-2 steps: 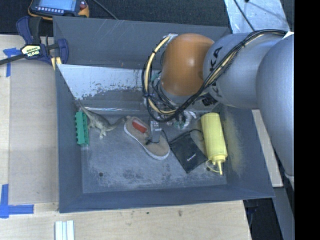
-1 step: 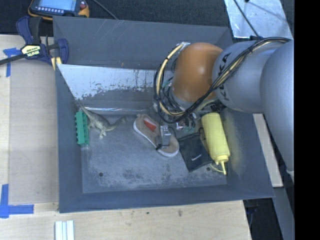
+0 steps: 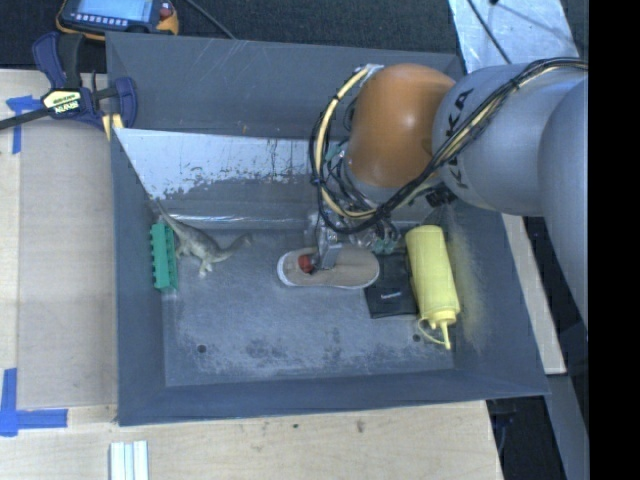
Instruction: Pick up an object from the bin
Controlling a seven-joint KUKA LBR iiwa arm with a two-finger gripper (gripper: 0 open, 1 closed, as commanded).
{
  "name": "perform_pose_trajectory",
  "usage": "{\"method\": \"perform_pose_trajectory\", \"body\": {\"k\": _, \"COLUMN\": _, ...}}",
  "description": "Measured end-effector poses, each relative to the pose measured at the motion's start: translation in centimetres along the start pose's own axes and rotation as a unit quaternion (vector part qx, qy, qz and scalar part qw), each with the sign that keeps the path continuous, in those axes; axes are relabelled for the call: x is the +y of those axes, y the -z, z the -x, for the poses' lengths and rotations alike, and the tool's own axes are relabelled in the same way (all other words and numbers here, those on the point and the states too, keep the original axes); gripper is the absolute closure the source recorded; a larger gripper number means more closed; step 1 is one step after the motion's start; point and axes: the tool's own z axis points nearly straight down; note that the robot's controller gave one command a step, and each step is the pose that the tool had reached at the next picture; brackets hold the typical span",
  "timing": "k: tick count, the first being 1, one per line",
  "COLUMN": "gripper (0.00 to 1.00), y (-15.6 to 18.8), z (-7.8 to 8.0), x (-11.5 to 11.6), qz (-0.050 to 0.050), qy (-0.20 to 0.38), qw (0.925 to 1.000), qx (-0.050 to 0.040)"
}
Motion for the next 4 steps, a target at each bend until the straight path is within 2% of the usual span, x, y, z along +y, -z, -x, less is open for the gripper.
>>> {"method": "perform_pose_trajectory", "body": {"k": 1, "gripper": 1.0, "y": 0.0, "z": 0.0, "x": 0.0, "qz": 0.0, "qy": 0.0, "qw": 1.0, "qx": 0.0001}}
{"method": "perform_pose_trajectory", "body": {"k": 2, "gripper": 1.0, "y": 4.5, "z": -1.9, "x": -0.8, "qz": 0.0, "qy": 0.0, "qw": 1.0, "qx": 0.0045}}
{"method": "perform_pose_trajectory", "body": {"k": 3, "gripper": 0.0, "y": -1.7, "z": -0.9, "x": -0.3, "qz": 0.0, "qy": -0.01, "qw": 0.9999, "qx": 0.0007}}
{"method": "perform_pose_trajectory", "body": {"k": 4, "gripper": 1.0, "y": -1.3, "z": -0.8, "x": -0.3, "qz": 0.0, "qy": -0.011, "qw": 0.9999, "qx": -0.0004}}
